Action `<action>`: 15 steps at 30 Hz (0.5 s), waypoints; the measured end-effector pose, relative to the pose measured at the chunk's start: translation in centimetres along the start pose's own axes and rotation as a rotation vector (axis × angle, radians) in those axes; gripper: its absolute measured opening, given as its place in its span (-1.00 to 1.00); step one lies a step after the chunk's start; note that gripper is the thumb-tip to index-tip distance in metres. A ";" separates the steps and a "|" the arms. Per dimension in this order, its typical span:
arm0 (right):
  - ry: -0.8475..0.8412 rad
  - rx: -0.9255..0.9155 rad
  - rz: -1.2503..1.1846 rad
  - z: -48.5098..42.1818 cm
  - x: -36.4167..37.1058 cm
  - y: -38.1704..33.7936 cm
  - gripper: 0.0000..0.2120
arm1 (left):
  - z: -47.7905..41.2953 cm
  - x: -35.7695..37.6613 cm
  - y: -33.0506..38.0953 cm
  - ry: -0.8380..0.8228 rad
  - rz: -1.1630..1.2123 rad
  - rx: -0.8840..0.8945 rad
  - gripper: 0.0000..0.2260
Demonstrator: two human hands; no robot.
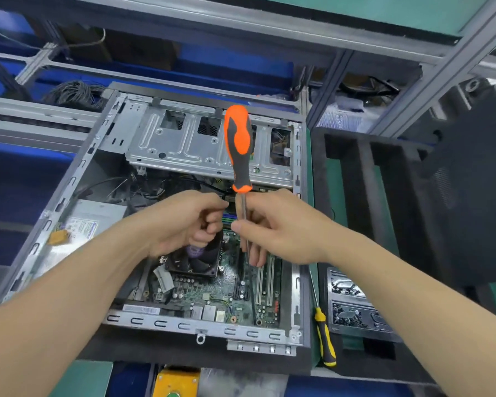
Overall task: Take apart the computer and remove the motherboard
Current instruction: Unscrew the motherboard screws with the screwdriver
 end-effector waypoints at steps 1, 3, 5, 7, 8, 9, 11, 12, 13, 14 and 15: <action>0.003 -0.010 0.004 0.0 0.0 0.0 -0.83 | -0.2 0.3 0.2 -0.011 -0.039 0.042 -0.64; 0.001 -0.030 0.024 0.0 0.0 0.1 -0.84 | -0.2 1.0 0.6 -0.077 -0.133 0.102 -0.79; 0.001 -0.045 0.047 0.0 0.0 0.2 -0.84 | -0.1 1.1 0.9 -0.103 -0.218 0.118 -0.86; 0.013 -0.050 0.048 0.1 -0.1 0.3 -0.83 | 0.1 0.8 1.1 -0.076 -0.335 0.115 -0.93; 0.020 -0.049 0.040 0.1 -0.2 0.3 -0.83 | 0.2 0.8 1.2 -0.069 -0.411 0.116 -0.92; 0.023 -0.048 0.035 0.2 -0.2 0.3 -0.82 | 0.4 0.9 1.1 -0.069 -0.492 0.116 -0.91; 0.016 -0.054 0.045 0.2 -0.2 0.3 -0.82 | 0.5 1.5 1.0 -0.108 -0.606 0.118 -0.94; 0.010 -0.055 0.054 0.2 -0.2 0.2 -0.82 | 0.6 1.7 0.9 -0.137 -0.642 0.123 -0.92; 0.003 -0.055 0.062 0.2 -0.2 0.2 -0.82 | 0.6 1.8 0.9 -0.157 -0.673 0.126 -0.87; -0.002 -0.054 0.067 0.2 -0.2 0.3 -0.82 | 0.6 1.8 0.9 -0.174 -0.698 0.128 -0.83; -0.004 -0.057 0.069 0.2 -0.2 0.3 -0.82 | 0.5 1.8 0.9 -0.187 -0.720 0.135 -0.79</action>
Point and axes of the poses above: each hand's wrist, its own z-axis away from the middle knuckle, its own x-axis out of the palm, y = z × x, the point moved 4 cm from there along -z, towards the middle knuckle, and after that the axes turned 14 degrees about z, right-handed, at the moved point
